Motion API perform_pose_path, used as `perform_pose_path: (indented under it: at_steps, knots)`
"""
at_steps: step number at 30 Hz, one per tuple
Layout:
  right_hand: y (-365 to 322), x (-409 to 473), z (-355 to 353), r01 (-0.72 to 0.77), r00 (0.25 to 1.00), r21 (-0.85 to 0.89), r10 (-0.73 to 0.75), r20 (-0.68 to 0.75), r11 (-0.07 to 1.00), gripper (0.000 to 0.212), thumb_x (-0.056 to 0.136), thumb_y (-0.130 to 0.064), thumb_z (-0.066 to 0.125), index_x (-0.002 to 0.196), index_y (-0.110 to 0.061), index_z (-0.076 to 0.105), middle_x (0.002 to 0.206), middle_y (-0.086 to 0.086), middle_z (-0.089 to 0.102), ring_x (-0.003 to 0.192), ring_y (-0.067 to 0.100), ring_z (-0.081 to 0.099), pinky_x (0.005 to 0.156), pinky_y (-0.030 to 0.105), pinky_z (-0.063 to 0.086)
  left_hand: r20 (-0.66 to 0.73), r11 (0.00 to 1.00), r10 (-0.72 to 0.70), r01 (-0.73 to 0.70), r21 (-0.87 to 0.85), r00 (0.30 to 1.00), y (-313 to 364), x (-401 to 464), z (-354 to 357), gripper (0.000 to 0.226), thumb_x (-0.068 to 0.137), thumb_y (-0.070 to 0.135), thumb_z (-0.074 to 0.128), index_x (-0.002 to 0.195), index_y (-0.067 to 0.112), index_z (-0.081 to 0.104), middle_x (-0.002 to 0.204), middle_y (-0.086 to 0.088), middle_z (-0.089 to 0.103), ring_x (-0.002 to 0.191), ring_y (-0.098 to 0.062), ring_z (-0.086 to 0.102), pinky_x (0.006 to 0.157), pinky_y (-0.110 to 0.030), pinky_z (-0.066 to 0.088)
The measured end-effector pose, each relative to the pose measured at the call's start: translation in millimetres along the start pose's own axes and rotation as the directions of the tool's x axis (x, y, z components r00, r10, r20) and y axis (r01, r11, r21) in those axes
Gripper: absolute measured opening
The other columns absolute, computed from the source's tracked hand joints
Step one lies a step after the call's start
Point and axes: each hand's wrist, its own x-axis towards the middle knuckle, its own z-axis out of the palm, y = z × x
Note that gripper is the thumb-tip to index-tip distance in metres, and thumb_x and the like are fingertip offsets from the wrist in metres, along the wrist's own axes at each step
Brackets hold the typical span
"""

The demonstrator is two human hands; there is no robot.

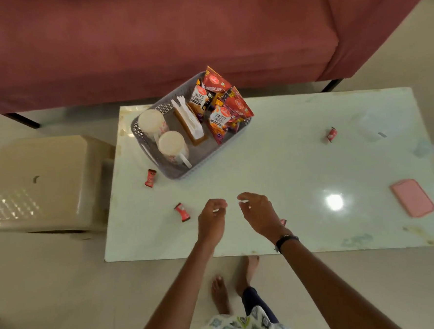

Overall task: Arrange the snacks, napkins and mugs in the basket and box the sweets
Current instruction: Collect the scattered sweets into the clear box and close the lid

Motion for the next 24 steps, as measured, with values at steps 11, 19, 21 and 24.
perform_pose_path:
  at_steps: [11,19,21,24]
  knots:
    - [108,-45,8,-0.105,0.988,-0.084,0.094,-0.122,0.991,0.033,0.087,-0.002,0.055,0.119,-0.012,0.059,0.121,0.004,0.062,0.111,0.021,0.058,0.089,0.035,0.051,0.097,1.0,-0.004,0.002,0.019,0.995,-45,-25,40,0.022,0.09,0.008,0.045,0.09,0.025,0.058,0.102,0.001,0.065,0.09,-0.015,0.06,0.073,-0.027,0.05]
    - [140,-44,20,-0.054,0.987,-0.204,0.021,-0.16,0.978,0.043,0.086,-0.005,0.06,0.128,-0.011,0.051,0.122,0.004,0.058,0.115,0.021,0.05,0.079,0.03,0.05,0.095,1.0,-0.005,0.003,0.029,0.995,-72,-39,51,0.02,0.09,0.008,0.044,0.096,0.021,0.058,0.105,0.003,0.065,0.091,-0.012,0.06,0.068,-0.023,0.049]
    - [144,-42,23,-0.038,0.984,-0.216,-0.001,-0.177,0.976,0.042,0.085,-0.006,0.061,0.126,-0.01,0.052,0.121,0.004,0.059,0.114,0.021,0.051,0.08,0.031,0.051,0.09,0.999,-0.009,0.005,0.044,0.996,-77,-40,51,0.02,0.09,0.009,0.045,0.096,0.022,0.058,0.106,0.003,0.066,0.092,-0.013,0.061,0.068,-0.022,0.048]
    - [149,-39,25,-0.007,0.975,-0.253,-0.05,-0.216,0.968,0.042,0.083,-0.006,0.064,0.124,-0.009,0.054,0.12,0.005,0.061,0.112,0.024,0.053,0.083,0.036,0.053,0.082,0.998,-0.017,0.012,0.063,0.996,-82,-41,51,0.018,0.091,0.011,0.045,0.098,0.022,0.058,0.107,0.003,0.066,0.092,-0.012,0.061,0.069,-0.021,0.048]
